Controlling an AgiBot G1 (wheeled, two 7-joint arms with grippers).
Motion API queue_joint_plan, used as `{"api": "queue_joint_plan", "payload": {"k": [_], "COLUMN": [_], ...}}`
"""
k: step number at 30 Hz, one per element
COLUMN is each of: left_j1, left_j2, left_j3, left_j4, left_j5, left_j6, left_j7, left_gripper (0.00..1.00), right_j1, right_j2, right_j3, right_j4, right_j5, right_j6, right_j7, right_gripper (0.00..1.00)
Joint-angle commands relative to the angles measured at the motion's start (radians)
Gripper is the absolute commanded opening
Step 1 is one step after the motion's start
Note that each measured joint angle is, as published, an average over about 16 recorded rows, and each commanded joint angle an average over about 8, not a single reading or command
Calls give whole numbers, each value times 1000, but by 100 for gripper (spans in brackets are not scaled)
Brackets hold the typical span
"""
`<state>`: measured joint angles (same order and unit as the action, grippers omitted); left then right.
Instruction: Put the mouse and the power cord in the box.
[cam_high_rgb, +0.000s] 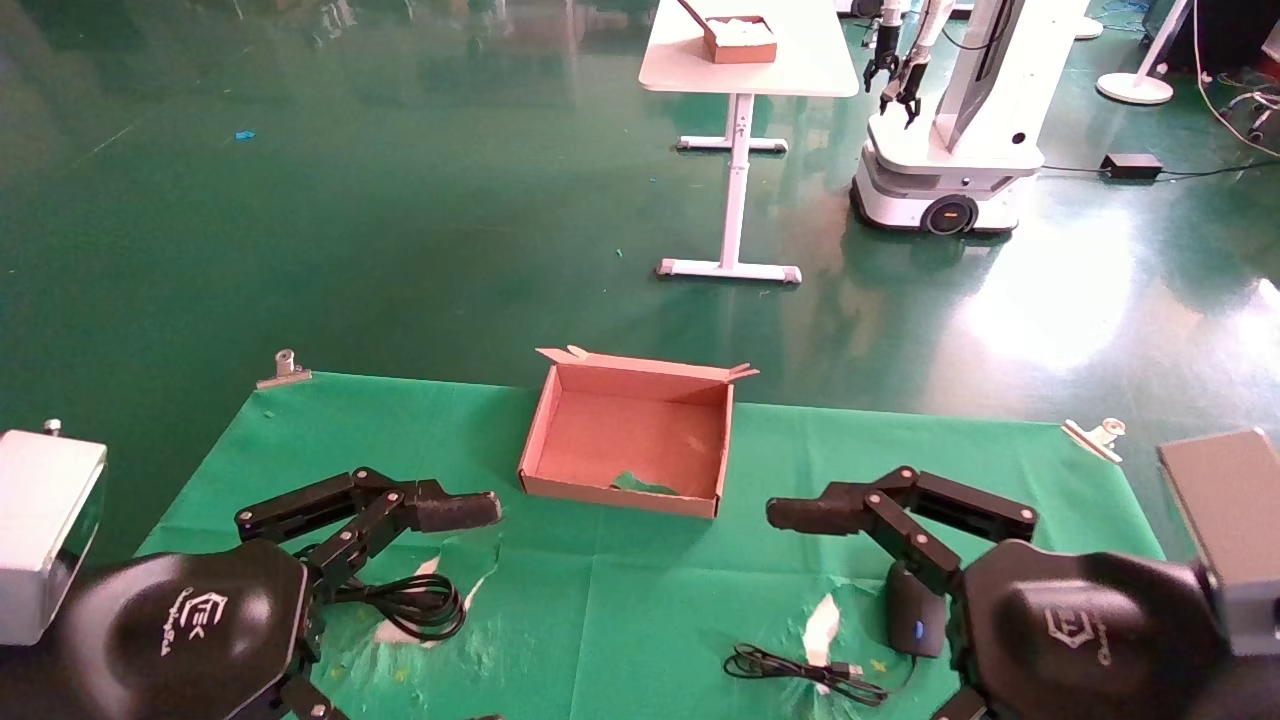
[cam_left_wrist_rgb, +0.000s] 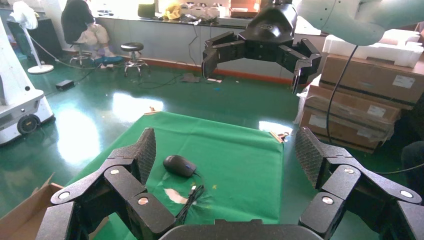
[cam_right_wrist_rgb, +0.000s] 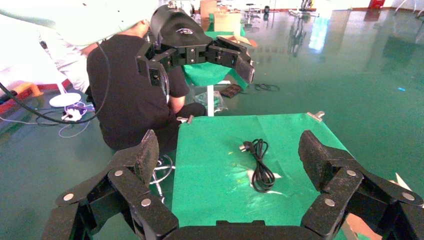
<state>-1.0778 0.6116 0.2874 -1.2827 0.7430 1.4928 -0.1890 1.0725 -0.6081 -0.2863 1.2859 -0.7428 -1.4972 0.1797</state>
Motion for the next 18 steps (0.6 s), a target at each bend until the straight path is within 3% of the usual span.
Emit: {"api": "queue_joint_plan", "payload": {"k": [1, 8, 18], "left_j1": [1, -34, -250], "left_j2": [1, -13, 57], "left_j3": [-3, 51, 257], "left_j4": [2, -24, -34], "left_j5": [-6, 127, 667], "left_j6": [-1, 10, 8], "left_j7": [0, -10, -115], "left_gripper": [100, 100, 100], "right_j1": [0, 1, 114], "right_j2": [-1, 17, 7], "right_j3": [2, -45, -172], "right_j4": [-2, 23, 45], "right_j5": [7, -135, -516], "right_j6": [0, -1, 50], "right_j7": [3, -33, 46], "right_gripper": [100, 100, 100]}}
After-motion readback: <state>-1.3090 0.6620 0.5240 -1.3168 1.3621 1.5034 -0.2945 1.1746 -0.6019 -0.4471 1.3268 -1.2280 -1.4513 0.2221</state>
